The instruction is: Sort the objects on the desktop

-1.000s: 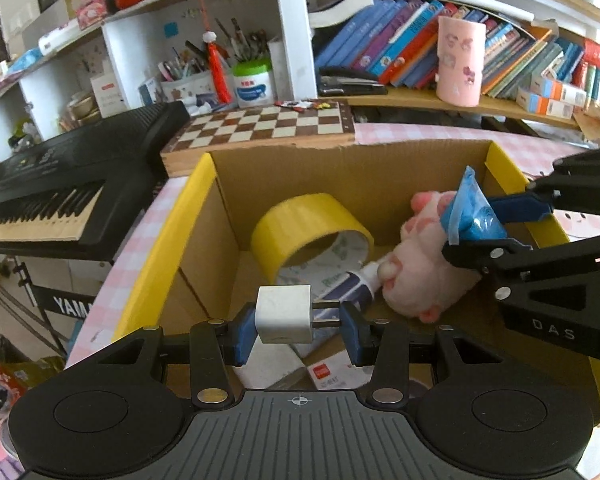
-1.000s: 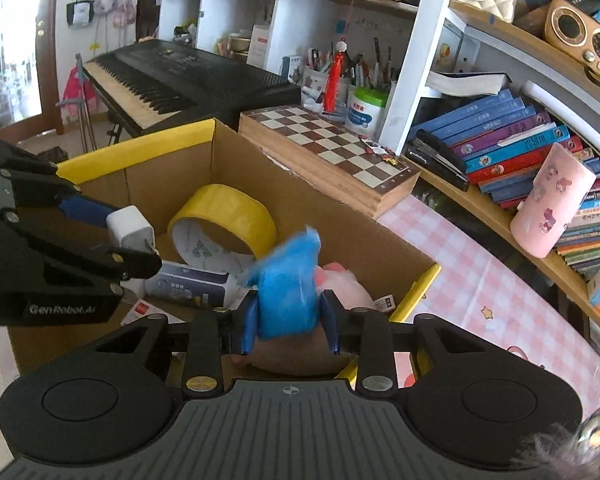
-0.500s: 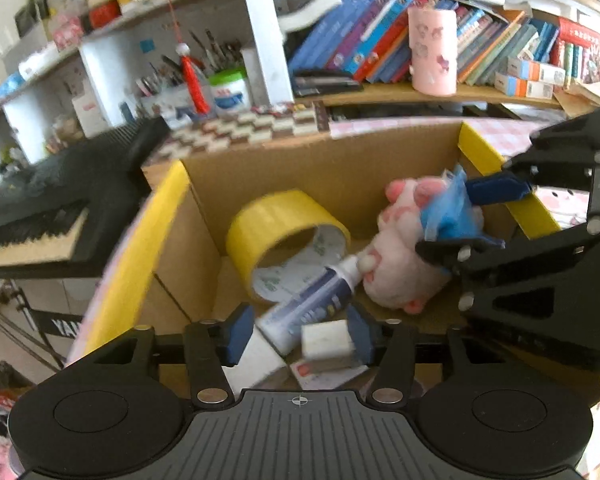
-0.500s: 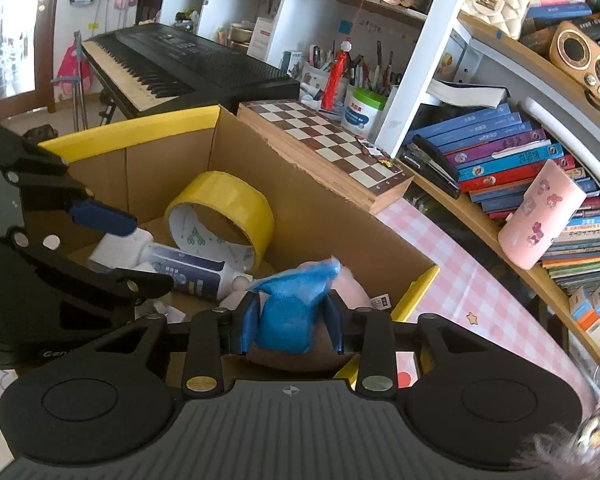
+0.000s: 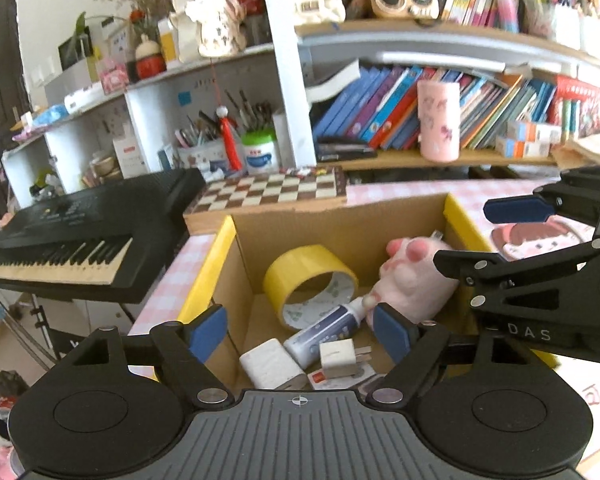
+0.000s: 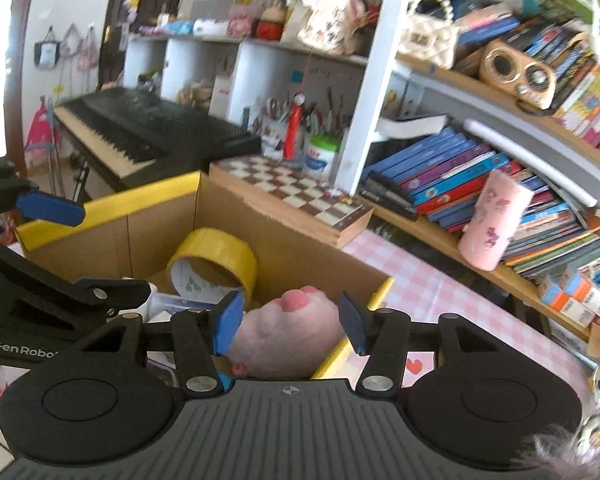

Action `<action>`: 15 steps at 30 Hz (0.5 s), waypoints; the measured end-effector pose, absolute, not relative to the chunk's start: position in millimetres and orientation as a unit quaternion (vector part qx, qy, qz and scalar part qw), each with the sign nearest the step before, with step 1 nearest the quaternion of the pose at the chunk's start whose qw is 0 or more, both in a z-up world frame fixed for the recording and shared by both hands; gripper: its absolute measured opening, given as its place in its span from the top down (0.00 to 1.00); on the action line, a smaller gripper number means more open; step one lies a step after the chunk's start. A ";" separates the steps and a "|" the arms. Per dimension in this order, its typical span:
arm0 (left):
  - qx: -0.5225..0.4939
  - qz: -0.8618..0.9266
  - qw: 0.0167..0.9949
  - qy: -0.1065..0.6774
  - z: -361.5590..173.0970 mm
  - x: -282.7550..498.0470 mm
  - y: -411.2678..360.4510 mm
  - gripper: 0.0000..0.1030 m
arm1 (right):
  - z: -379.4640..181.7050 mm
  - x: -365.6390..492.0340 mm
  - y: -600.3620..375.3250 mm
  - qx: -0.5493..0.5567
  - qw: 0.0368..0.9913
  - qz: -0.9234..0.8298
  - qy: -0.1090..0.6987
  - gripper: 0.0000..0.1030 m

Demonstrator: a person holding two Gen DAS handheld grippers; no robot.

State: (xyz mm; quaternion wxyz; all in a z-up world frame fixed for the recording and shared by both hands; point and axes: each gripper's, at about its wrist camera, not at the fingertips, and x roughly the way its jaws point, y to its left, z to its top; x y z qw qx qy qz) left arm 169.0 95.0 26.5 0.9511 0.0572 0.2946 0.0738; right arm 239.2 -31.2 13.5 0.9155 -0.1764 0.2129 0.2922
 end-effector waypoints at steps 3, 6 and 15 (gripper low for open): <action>0.056 0.070 0.956 0.278 35.0 154.7 91.8 0.16 | 21.8 224.9 -41.0 -0.160 0.925 0.277 0.204 0.47; 0.052 0.066 0.960 0.266 42.0 139.1 89.4 0.15 | 29.2 209.1 -53.2 -0.140 0.934 0.260 0.200 0.47; 0.048 0.052 0.967 0.246 51.5 94.2 85.1 0.11 | 39.8 150.1 -87.0 -0.088 0.957 0.194 0.195 0.42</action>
